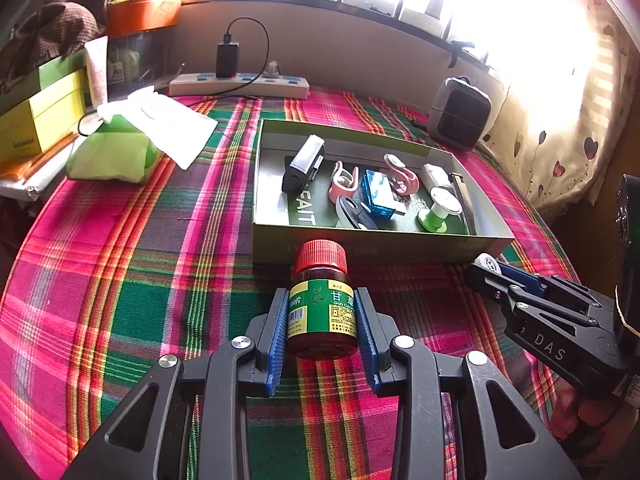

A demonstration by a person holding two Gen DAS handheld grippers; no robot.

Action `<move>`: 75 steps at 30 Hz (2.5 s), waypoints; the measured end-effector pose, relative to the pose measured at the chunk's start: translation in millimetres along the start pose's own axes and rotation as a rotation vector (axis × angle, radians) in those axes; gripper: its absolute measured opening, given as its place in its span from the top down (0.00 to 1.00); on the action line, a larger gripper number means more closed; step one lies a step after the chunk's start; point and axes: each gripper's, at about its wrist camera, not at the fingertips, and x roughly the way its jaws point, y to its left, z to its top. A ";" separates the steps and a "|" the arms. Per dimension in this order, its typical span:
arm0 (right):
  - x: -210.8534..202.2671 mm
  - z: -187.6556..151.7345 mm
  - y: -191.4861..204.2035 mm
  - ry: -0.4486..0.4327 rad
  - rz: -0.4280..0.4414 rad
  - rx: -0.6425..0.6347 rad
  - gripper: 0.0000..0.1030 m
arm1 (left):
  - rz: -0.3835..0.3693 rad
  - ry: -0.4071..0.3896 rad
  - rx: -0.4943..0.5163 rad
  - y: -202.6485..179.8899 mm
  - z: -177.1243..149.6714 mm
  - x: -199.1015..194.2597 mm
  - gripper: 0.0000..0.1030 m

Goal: Organize rigid objects
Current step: 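Carry the green jar and white container over the box with both tools, then lower the jar and white container into the box with both tools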

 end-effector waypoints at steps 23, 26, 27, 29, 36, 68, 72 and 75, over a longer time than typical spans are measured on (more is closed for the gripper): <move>-24.7 24.5 -1.8 -0.085 0.025 -0.026 0.72 | -0.027 -0.067 0.042 -9.4 29.4 -23.3 0.70; -24.4 30.8 -2.8 -0.089 0.031 -0.031 0.72 | -0.037 -0.070 0.051 -13.1 36.6 -21.5 0.70; -23.9 33.6 -3.4 -0.092 0.031 -0.034 0.72 | -0.043 -0.070 0.054 -14.4 38.7 -20.7 0.70; -22.1 38.4 -4.7 -0.093 0.032 -0.038 0.72 | -0.058 -0.069 0.054 -16.2 43.3 -18.5 0.70; -11.3 56.5 -11.3 -0.090 0.042 -0.041 0.72 | -0.074 -0.060 0.057 -19.7 58.6 -5.5 0.70; 65.8 95.3 -28.6 0.013 0.058 -0.072 0.72 | -0.079 0.029 0.092 -35.2 75.4 56.5 0.70; 68.9 95.3 -26.9 0.010 0.046 -0.085 0.72 | -0.076 0.032 0.093 -35.8 76.9 59.4 0.70; 70.1 96.0 -24.8 0.006 0.049 -0.095 0.72 | -0.074 0.032 0.091 -36.0 77.1 60.5 0.70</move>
